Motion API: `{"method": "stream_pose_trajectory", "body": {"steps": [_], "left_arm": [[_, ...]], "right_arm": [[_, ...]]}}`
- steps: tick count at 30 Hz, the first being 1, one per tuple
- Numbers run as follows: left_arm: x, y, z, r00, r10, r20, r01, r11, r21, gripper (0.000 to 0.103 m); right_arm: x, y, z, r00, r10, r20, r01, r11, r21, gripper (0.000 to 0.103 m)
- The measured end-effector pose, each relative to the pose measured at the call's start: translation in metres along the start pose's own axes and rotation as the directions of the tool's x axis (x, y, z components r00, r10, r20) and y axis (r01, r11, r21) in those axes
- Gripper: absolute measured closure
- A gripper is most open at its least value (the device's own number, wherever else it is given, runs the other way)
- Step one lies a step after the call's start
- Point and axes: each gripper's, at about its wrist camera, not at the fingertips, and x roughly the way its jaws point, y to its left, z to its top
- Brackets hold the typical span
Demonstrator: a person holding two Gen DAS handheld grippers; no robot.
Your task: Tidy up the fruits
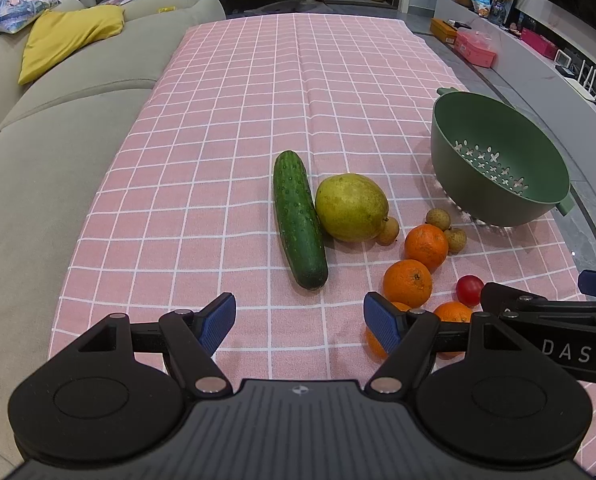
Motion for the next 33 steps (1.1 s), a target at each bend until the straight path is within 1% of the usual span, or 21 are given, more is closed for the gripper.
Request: {"method": "stream_pose_trajectory", "body": {"steps": [33], "left_arm": [[0.0009,0.0015,-0.0011,1.000,-0.001,-0.003,0.001,1.000,-0.001,0.018]], "right_arm": [[0.0009,0.0012,-0.0003,1.000,0.000,-0.002,0.000,1.000,0.001,0.005]]}}
